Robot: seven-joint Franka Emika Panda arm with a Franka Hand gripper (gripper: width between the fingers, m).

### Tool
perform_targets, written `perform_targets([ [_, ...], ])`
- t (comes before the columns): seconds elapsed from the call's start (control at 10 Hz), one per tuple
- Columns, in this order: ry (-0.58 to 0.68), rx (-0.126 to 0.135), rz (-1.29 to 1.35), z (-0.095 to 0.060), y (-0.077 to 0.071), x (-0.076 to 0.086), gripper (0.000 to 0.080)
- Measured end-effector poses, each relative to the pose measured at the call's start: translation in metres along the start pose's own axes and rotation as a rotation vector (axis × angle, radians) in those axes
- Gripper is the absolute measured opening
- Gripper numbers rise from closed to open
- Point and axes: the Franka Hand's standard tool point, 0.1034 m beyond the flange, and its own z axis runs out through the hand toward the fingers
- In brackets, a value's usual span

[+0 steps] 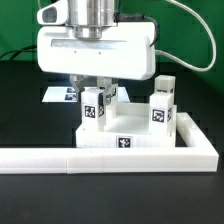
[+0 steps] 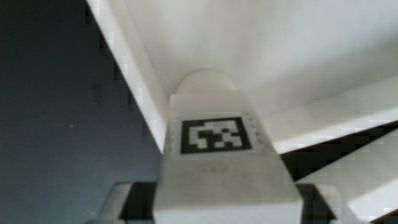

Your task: Assemble square table

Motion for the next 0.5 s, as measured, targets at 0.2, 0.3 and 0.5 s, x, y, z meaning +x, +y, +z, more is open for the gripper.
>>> perform_targets([
  [0.2,0.0,0.0,-0.001,0.0001,0.0,-0.0001,0.0488],
  [0.3,0.0,0.0,-0.001,0.0002,0.0,-0.0001,0.0609],
  [0.5,0.0,0.0,-0.001,0.0002,0.0,-0.0001,0.0641],
])
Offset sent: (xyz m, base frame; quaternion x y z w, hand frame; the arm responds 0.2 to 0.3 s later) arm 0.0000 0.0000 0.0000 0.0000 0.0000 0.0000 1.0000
